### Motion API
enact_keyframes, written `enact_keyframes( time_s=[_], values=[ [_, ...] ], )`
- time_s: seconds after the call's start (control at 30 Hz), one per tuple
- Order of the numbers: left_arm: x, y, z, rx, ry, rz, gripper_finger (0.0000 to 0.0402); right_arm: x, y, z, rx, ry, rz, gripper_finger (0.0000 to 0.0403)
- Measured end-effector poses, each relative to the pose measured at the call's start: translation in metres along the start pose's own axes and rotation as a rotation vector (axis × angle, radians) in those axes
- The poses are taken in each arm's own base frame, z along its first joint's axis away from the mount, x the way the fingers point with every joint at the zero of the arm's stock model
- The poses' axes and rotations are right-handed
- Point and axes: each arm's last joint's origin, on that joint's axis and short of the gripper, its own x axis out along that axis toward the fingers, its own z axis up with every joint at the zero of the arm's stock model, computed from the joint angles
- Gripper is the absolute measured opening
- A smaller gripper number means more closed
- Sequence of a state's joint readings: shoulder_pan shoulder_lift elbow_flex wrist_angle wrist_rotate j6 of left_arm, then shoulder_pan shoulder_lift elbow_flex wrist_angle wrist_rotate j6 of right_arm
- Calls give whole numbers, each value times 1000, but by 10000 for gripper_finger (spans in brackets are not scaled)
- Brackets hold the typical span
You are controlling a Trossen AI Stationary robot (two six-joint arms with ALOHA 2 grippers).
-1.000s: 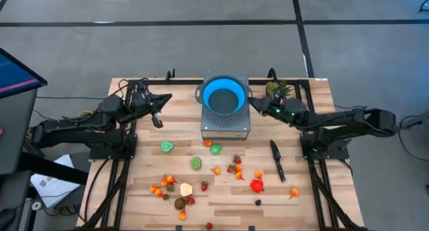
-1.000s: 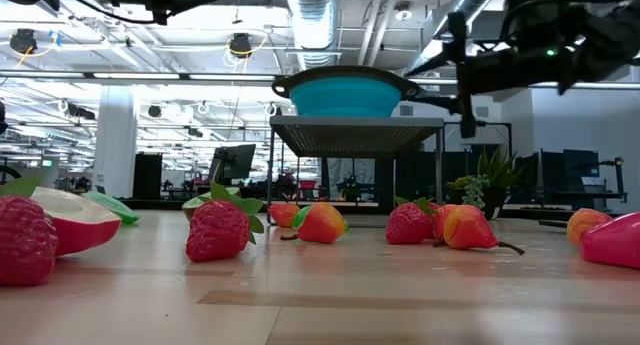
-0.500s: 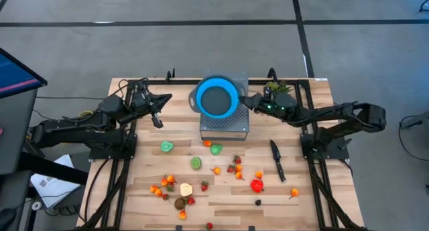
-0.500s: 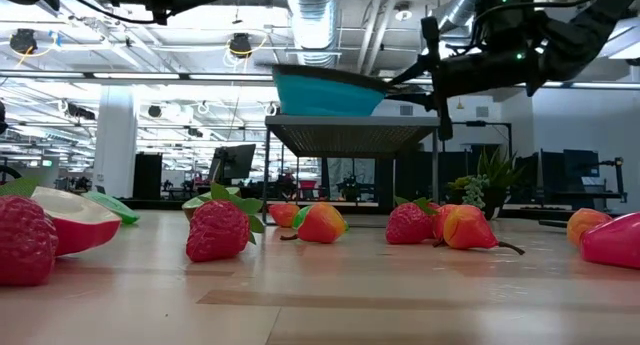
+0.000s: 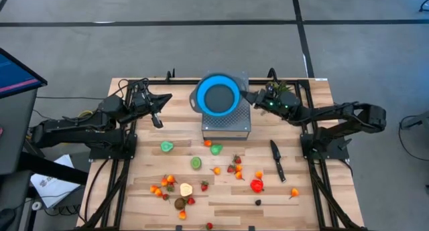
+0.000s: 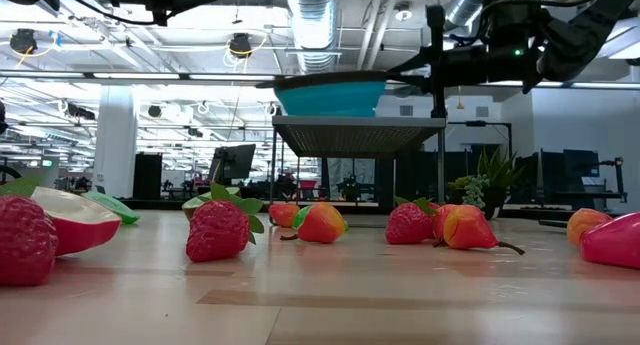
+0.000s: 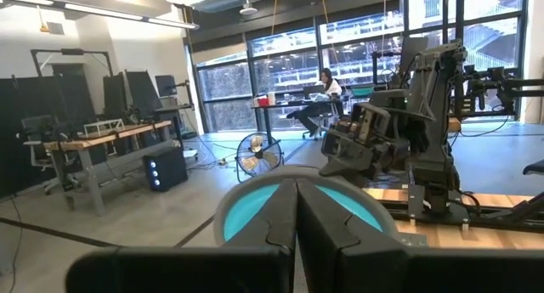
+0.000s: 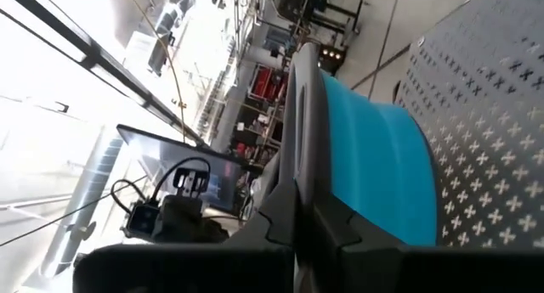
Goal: Pick & Place Fruit
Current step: Put the strainer bowl on the shelf
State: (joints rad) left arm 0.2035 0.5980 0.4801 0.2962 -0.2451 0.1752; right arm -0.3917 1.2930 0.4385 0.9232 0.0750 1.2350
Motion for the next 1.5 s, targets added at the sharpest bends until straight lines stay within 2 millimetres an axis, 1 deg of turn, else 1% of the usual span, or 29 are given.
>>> enact_keyframes(
  time_s=[0.43, 0.63, 0.83, 0.97, 1.2, 1.5],
  values=[
    [0, 0, 0, 0, 0, 0, 1, 0, -7, 29, -5, -105, -5, 1],
    [0, 0, 0, 0, 0, 0, 1, 0, -11, 38, -4, -109, -20, 0],
    [0, 0, 0, 0, 0, 0, 1, 0, -14, 38, 11, -106, -41, 8],
    [0, 0, 0, -1, -1, 0, 1, 0, -15, 38, 4, -108, -50, 27],
    [0, 0, 0, -1, -1, 0, 1, 0, -17, 36, -8, -80, -74, 74],
    [0, 0, 0, -1, -1, 0, 1, 0, -21, 34, -23, -55, -107, 155]
  ],
)
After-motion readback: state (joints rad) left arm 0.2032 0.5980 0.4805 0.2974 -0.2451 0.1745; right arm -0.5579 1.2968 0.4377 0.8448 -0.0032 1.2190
